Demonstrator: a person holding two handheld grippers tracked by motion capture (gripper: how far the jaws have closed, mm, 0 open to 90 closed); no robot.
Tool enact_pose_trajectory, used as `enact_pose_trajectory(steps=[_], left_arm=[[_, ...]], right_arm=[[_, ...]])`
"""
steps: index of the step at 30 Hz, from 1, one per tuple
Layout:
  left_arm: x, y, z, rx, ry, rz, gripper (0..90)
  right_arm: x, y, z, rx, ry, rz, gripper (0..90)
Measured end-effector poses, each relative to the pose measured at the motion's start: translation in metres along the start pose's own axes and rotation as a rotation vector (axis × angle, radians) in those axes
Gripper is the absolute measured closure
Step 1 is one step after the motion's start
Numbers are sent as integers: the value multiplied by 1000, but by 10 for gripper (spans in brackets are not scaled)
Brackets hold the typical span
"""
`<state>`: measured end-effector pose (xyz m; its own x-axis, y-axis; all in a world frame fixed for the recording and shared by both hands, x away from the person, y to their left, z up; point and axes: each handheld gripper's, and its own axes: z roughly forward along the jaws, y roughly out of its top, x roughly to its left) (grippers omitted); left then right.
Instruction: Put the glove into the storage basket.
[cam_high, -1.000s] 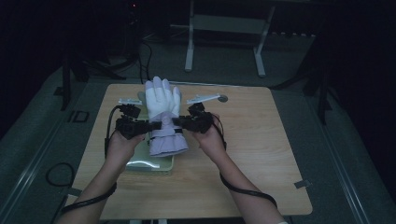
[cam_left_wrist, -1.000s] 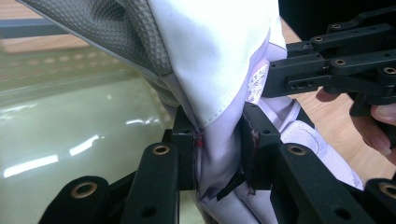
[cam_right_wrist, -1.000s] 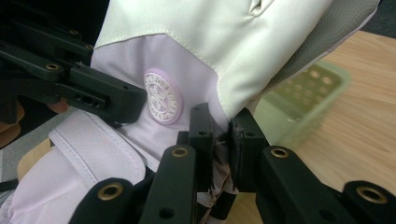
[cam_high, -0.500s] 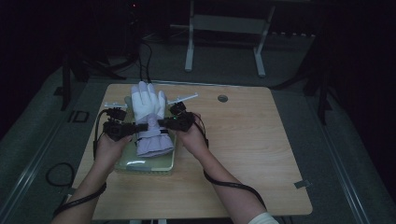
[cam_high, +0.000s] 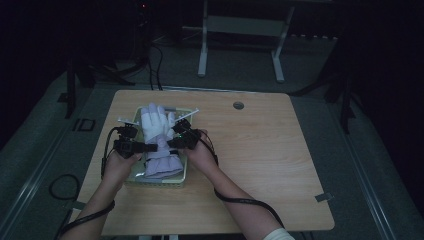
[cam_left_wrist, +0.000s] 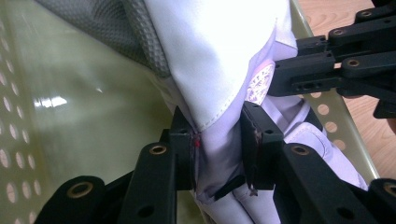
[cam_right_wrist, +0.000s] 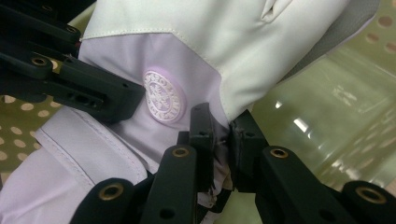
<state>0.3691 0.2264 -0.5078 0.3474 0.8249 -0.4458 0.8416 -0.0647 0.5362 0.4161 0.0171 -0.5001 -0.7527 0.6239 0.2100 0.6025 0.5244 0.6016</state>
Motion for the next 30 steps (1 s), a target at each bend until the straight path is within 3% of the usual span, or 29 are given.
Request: enact_pose_trajectory(steps=[5,7,9,12,13,15,17,19,22,25,27,28,29,30], left_arm=[[1,0,6,29,-7,-4,690],[2,-2,10,41,-11,-10,689],[1,-2,12,50,6,-7,669],[-3,0,16,83,69,18,620],[-7,0,19,104,126,47,564],[-9,1,21,109,143,56,534],[-12,1,21,98,175,66,461],[-12,0,20,84,185,64,442],[-12,0,16,53,202,50,367],[-12,-2,11,-5,152,63,186],[-13,-5,8,-66,168,92,112],[-14,-7,7,-84,155,100,70],[-14,-8,6,-88,139,107,7],[-15,-9,4,-91,133,110,4]], right_arm=[[0,2,1,51,-14,16,811],[-4,0,3,85,4,46,810],[-5,-2,6,94,-4,46,806],[-4,-2,7,101,-16,35,788],[-4,-3,7,103,-22,34,732],[-4,-3,8,98,-27,26,706],[-3,-3,7,90,-39,10,616],[-3,-3,7,88,-37,2,591],[-3,-3,3,67,-17,-21,461],[-3,-3,-2,24,-6,-43,350],[-4,-3,-7,-5,7,-42,284],[-5,-4,-10,-21,20,-53,258],[-6,-5,-13,-30,33,-62,237],[-7,-6,-16,-37,56,-64,224]])
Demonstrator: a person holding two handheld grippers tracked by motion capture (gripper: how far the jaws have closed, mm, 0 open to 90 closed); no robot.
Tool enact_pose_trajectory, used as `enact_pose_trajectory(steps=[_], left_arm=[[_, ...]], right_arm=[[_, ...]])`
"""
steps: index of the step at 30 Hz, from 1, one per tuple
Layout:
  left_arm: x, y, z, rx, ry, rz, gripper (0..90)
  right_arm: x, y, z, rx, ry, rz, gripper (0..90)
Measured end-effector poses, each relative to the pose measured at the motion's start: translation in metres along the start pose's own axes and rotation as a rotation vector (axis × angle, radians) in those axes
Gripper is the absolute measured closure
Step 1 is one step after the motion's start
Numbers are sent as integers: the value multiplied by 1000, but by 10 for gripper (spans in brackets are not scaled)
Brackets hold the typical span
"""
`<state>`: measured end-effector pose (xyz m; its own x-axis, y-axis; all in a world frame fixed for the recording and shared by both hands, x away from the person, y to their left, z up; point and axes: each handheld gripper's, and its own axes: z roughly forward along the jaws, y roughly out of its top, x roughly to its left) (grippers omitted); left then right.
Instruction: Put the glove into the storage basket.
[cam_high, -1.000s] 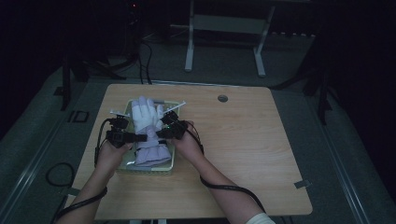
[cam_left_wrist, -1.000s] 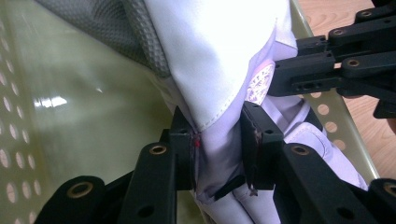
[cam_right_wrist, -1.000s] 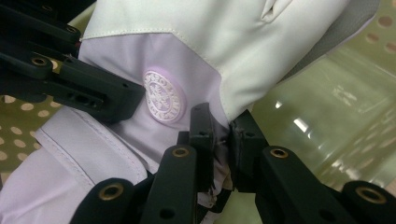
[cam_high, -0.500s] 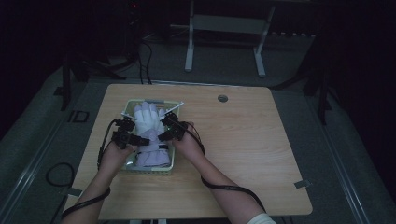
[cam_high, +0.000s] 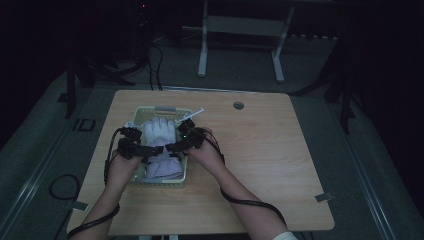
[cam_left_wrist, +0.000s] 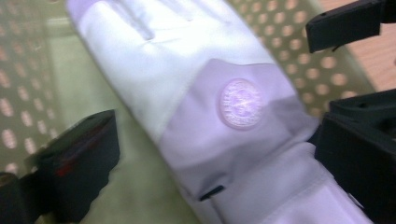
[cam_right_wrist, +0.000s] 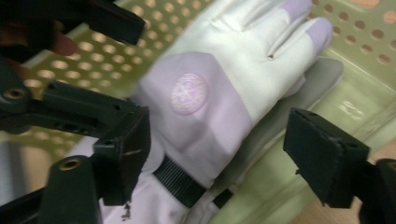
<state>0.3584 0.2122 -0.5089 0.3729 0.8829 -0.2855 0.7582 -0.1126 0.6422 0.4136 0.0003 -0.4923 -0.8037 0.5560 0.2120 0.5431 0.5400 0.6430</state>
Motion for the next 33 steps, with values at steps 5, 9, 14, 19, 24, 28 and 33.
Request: enact_pose_trajectory(steps=[5,9,14,19,24,28,33], left_arm=[[-6,-2,-12,-79,-19,-3,4],[-16,-4,-19,-103,-48,12,4],[-36,-7,-19,-100,-74,63,4],[-57,-7,-18,-121,-120,93,5],[-81,-7,-12,-150,-234,127,5],[-101,-8,-2,-132,-234,179,5],[-124,-10,8,-125,-279,213,5]], right_arm=[[-5,-6,-15,-41,19,-10,181],[-9,-12,-24,-56,28,-18,171],[-15,-22,-33,-76,28,-29,168],[-23,-34,-41,-79,16,-39,156],[-29,-49,-52,-76,0,-54,155],[-34,-60,-62,-71,-9,-58,155],[-44,-74,-72,-57,-37,-56,147]])
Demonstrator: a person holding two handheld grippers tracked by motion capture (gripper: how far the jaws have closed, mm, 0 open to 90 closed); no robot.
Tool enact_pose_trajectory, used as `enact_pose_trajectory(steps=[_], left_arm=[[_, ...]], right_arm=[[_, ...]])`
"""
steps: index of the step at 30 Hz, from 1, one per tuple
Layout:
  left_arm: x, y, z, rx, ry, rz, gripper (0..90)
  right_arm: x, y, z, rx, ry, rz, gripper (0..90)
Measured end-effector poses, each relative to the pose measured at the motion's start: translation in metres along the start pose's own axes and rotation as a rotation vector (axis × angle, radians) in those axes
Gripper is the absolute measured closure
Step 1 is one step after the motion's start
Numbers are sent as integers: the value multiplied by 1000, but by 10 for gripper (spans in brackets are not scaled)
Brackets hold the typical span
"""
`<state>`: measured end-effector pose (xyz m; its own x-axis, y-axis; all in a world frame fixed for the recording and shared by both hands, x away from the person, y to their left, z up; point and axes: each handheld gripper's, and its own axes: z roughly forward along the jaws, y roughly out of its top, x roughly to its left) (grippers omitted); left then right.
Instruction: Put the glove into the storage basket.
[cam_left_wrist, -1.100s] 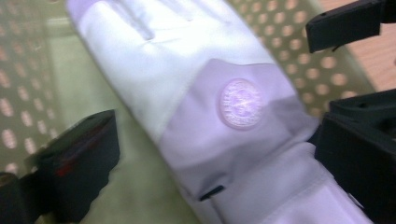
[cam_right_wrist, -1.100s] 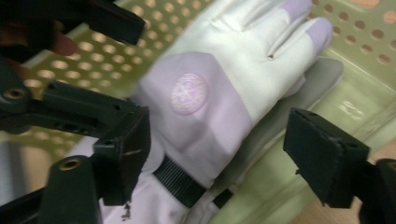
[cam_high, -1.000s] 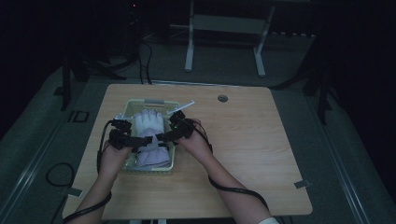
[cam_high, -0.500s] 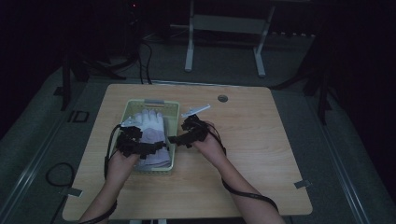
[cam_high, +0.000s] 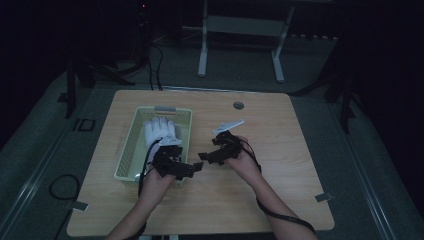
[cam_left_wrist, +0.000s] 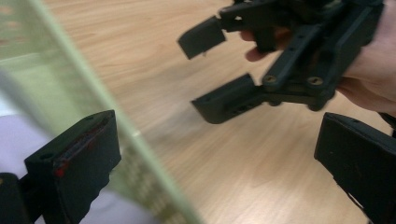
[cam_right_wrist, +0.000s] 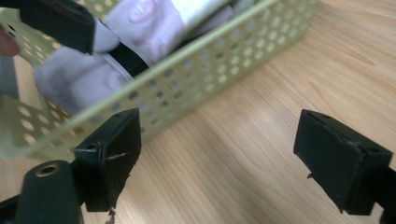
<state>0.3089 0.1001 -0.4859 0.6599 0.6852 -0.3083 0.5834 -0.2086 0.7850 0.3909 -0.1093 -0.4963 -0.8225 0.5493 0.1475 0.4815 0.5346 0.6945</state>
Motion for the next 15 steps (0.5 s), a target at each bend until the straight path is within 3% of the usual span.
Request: enact_pose_trajectory(steps=[6,15], left_arm=[[-25,-1,20,21,-44,65,5],[-46,-5,44,56,-113,131,5]], right_arm=[[-16,-23,-13,1,-20,25,147],[-32,-59,-27,0,-35,61,142]])
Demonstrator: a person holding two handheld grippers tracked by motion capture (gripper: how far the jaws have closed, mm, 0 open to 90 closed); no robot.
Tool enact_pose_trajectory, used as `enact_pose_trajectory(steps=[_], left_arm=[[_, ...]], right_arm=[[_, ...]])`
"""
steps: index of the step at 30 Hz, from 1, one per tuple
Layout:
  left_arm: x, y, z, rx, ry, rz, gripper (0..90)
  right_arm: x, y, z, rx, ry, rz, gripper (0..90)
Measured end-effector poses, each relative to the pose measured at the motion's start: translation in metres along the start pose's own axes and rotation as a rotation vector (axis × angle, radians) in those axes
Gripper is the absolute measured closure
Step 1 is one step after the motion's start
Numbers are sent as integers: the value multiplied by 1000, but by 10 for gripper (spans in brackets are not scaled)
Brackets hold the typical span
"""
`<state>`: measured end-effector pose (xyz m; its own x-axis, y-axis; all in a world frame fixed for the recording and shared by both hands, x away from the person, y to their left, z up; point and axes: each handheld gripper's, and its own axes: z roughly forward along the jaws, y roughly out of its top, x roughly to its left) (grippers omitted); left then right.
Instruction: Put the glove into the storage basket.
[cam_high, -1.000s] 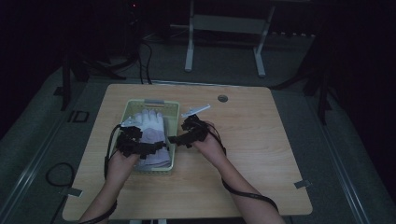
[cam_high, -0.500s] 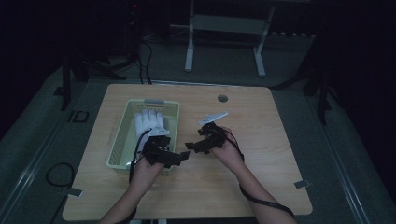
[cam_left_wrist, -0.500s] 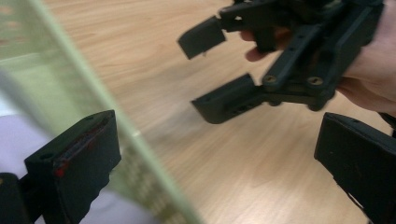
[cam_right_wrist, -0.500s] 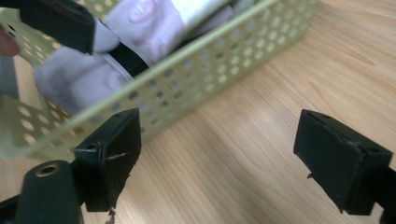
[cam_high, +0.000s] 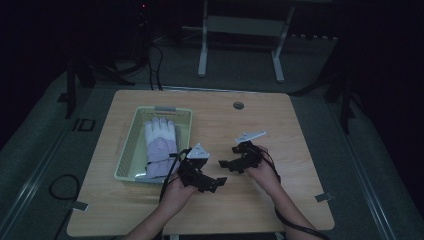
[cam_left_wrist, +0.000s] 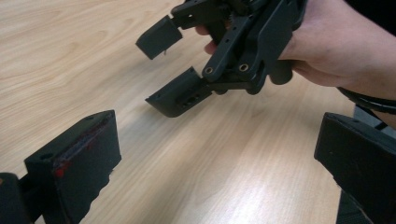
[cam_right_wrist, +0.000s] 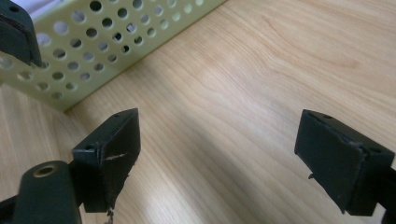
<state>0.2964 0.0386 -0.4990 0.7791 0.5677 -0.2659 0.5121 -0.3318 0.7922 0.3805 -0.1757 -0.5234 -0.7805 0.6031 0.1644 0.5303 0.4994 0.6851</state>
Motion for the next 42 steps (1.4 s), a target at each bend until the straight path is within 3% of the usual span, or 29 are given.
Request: enact_pose_trajectory(steps=[2,5,10,15,18,25,31,38,42], left_arm=[[-4,-2,5,-15,-16,25,5],[-9,-5,15,5,-22,60,5],[-15,-10,32,24,-77,70,5],[-21,-17,46,47,-82,115,5],[-22,-22,54,55,-104,100,5],[-28,-26,67,60,-131,116,5],[-31,-31,76,62,-165,117,5],[-36,-35,83,58,-169,129,5],[-38,-36,85,45,-167,134,5]], right_arm=[[-2,-6,-3,-2,-7,-5,141],[-4,-15,-7,-6,-13,-10,141],[-7,-29,-16,-28,-14,-30,141],[-11,-44,-25,-51,-31,-57,142],[-15,-52,-28,-52,-27,-60,141],[-21,-69,-37,-33,-50,-60,138],[-27,-84,-48,-69,-61,-45,138],[-30,-99,-61,-100,-60,-26,138],[-30,-107,-66,-126,-99,-25,139]])
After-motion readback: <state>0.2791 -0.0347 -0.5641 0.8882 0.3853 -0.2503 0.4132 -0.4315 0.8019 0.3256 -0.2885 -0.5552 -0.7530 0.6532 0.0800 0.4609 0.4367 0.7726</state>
